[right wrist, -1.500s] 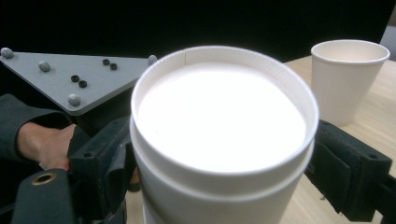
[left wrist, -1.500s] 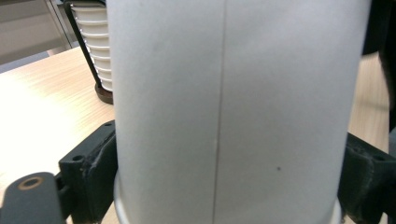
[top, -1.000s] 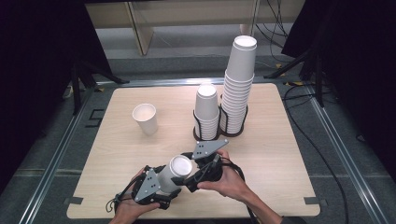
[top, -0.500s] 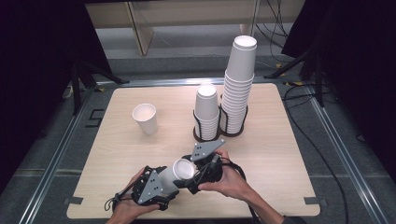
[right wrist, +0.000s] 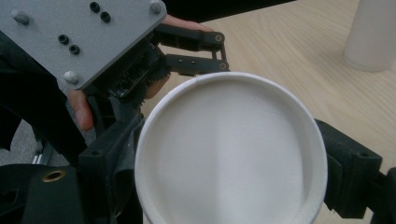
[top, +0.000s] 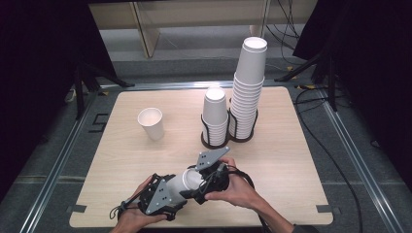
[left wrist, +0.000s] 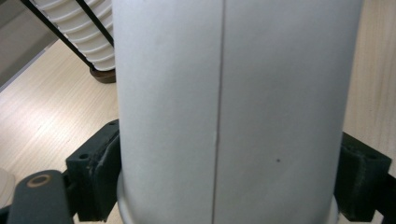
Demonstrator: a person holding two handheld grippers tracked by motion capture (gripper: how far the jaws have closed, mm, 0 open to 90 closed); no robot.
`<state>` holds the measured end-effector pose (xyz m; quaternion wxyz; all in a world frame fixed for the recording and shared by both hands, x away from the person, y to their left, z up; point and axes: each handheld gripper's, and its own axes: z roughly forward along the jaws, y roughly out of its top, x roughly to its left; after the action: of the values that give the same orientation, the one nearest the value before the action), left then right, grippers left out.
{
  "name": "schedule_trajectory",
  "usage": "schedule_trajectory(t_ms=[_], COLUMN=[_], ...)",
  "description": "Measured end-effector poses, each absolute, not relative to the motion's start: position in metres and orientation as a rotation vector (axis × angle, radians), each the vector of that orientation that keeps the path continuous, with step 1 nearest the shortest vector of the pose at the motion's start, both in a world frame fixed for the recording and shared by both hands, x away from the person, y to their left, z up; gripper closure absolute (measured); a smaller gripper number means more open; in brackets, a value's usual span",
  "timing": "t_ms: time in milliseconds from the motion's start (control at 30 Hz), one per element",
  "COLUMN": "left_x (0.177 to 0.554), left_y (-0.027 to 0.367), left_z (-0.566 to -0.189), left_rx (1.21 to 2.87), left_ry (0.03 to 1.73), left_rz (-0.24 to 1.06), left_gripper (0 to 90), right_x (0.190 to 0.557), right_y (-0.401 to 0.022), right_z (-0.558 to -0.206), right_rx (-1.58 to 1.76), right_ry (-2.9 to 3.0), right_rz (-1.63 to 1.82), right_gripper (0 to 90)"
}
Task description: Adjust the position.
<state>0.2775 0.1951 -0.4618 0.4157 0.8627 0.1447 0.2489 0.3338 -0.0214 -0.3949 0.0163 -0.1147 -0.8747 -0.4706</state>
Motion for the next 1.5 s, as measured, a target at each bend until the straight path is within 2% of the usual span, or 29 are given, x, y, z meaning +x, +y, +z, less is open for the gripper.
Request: schedule_trajectory(t_ms=[333, 533, 733, 1033, 1500], left_x=[0.279, 0.28, 0.282, 0.28, 0.276], left_y=[0.197, 0.2, 0.205, 0.21, 0.213], left_z=[-0.461, -0.464, -0.461, -0.454, -0.45], left_rx=[2.169, 2.066, 1.923, 1.793, 1.716], left_ry=[0.342, 0.371, 0.382, 0.398, 0.378], left_rz=[0.613, 0.582, 0.572, 0.589, 0.589], left_gripper=[12.6, 5.2, 4.2, 3.8, 4.2], right_x=[0.335, 0.339, 0.348, 0.356, 0.359], right_y=[-0.022, -0.028, -0.039, -0.05, -0.052], right_z=[-0.395, -0.392, -0.389, -0.388, -0.391], right_rx=[-0.352, -0.376, -0.452, -0.526, -0.53], right_ry=[-2.713, -2.672, -2.549, -2.394, -2.222], right_rz=[-1.447, -1.484, -1.565, -1.631, -1.672], right_gripper=[22.1, 23.8, 24.0, 24.1, 24.2])
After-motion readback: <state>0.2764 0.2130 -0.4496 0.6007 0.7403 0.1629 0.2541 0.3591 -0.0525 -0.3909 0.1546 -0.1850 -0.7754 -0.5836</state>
